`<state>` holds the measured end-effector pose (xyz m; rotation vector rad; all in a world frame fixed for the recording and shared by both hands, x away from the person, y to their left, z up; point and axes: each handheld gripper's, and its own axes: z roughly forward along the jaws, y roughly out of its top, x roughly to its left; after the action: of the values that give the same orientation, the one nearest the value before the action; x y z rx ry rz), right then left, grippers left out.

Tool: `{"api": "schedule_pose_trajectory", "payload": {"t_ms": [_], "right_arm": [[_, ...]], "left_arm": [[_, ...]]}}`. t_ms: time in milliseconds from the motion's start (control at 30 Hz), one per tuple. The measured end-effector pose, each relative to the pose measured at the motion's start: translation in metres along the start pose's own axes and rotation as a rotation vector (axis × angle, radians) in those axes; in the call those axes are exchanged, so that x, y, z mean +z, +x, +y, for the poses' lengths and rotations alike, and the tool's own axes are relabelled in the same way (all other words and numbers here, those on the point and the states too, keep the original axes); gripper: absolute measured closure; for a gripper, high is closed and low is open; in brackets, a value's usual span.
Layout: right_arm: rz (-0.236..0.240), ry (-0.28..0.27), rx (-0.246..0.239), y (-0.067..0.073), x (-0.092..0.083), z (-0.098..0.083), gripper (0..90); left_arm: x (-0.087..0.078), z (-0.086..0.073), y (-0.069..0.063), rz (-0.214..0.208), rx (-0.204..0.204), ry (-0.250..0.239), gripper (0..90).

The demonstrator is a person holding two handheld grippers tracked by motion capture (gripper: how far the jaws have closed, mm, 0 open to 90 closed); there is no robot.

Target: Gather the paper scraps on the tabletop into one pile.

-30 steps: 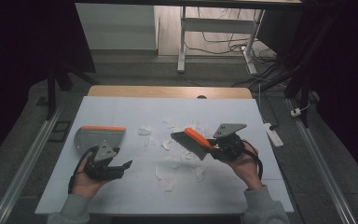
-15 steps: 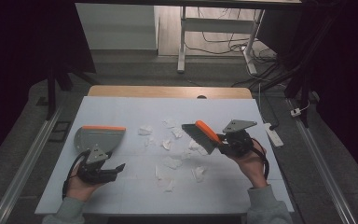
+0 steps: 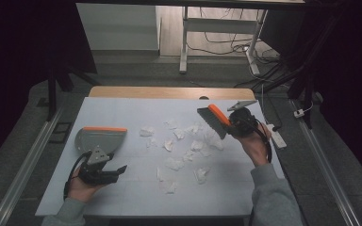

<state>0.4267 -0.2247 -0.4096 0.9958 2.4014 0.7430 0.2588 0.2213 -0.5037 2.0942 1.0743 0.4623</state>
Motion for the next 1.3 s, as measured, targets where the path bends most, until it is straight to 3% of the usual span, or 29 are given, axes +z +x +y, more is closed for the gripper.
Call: {"api": "schedule_pose_trajectory", "payload": {"t_ms": [67,267,367,533,667,867,967,1133,1300], "right_arm": [[-0.012,0.055,-0.018,-0.005,0.013,0.01,67.4],[-0.095,0.239,-0.006,-0.018,0.049,0.031,67.4],[-0.118,0.297,0.02,-0.026,0.062,0.033,67.4],[-0.148,0.387,0.003,-0.031,0.079,0.031,67.5],[-0.109,0.396,-0.025,-0.023,0.08,0.034,67.6],[-0.004,0.423,-0.111,0.013,0.075,0.041,67.7],[0.046,0.415,-0.13,0.03,0.07,0.039,67.6],[0.175,0.371,-0.094,0.043,0.059,0.034,67.7],[0.129,0.29,-0.067,0.034,0.045,0.038,67.6]], "left_arm": [[0.001,0.0,0.0,-0.004,0.003,0.004,31.7],[0.001,-0.001,0.0,-0.007,-0.001,-0.002,31.7],[0.001,-0.001,0.002,-0.007,-0.004,-0.003,31.8],[0.001,-0.001,0.003,-0.004,-0.006,-0.003,31.9],[0.001,-0.001,0.003,-0.002,-0.006,-0.003,32.0],[0.001,-0.001,0.002,0.0,-0.001,-0.001,32.0],[0.0,-0.001,0.0,0.0,0.0,-0.005,32.0],[0.001,-0.001,-0.001,-0.002,0.009,-0.001,32.0],[0.001,-0.001,-0.001,-0.002,0.005,-0.003,32.1]]}}
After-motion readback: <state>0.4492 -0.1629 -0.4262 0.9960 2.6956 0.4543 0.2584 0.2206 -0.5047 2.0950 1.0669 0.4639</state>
